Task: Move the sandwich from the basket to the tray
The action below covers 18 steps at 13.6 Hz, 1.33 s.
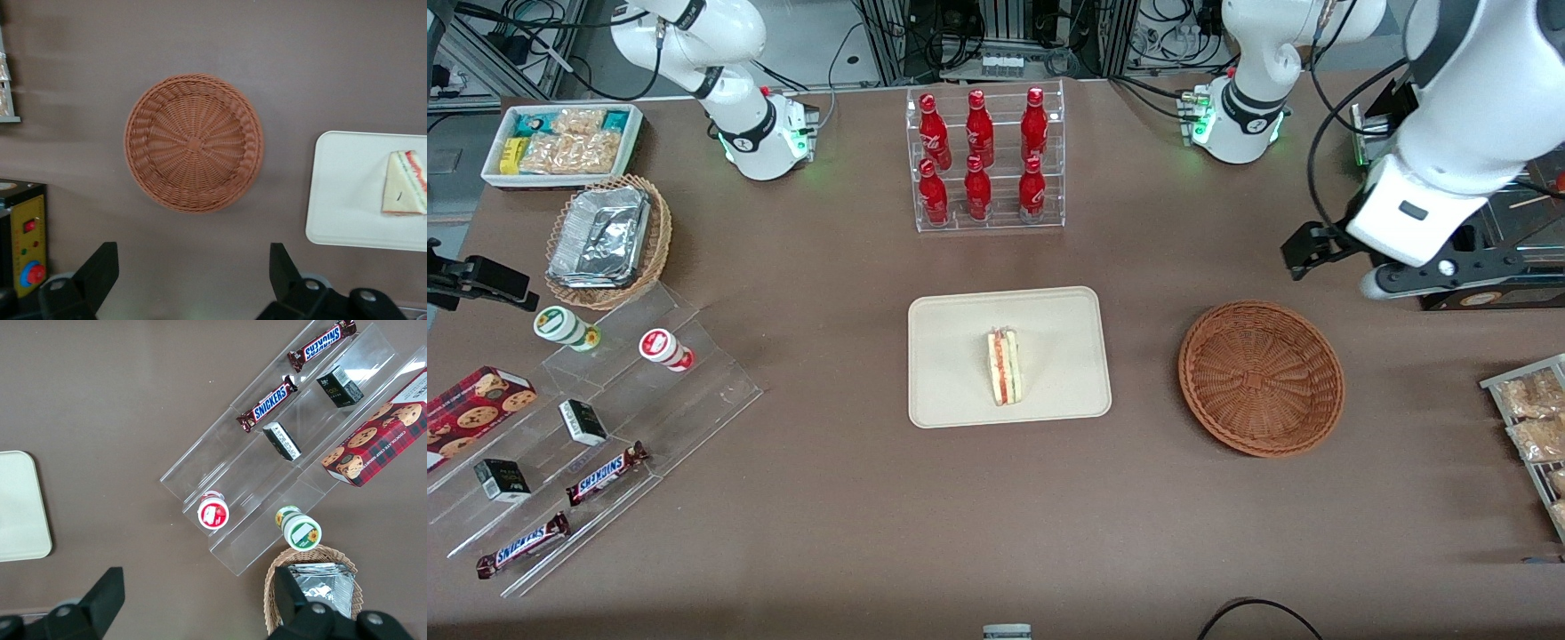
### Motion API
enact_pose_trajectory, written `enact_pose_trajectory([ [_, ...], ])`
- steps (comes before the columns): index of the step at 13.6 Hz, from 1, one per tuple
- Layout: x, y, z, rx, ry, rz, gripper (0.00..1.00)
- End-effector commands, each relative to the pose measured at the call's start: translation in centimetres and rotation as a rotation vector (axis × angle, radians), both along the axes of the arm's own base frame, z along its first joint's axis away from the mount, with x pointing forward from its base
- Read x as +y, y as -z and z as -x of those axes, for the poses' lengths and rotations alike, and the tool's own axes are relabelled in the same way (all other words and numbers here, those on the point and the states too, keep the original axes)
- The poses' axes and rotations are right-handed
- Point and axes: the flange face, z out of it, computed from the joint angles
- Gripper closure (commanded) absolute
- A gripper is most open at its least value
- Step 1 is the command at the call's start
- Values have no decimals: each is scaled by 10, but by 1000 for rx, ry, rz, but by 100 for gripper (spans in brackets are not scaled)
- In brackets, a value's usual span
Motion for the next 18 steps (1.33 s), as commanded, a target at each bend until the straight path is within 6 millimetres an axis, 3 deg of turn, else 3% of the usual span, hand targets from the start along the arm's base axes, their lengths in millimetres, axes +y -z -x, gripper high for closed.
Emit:
enact_pose_trajectory([
  [1, 35, -11, 28, 4, 77, 16, 0],
  [3, 63, -12, 37, 3, 101, 22, 0],
  [8, 102, -13, 13, -2, 93, 42, 0],
  [12, 109, -10, -4, -4, 100, 42, 0],
  [18, 92, -18, -4, -21, 119, 86, 0],
])
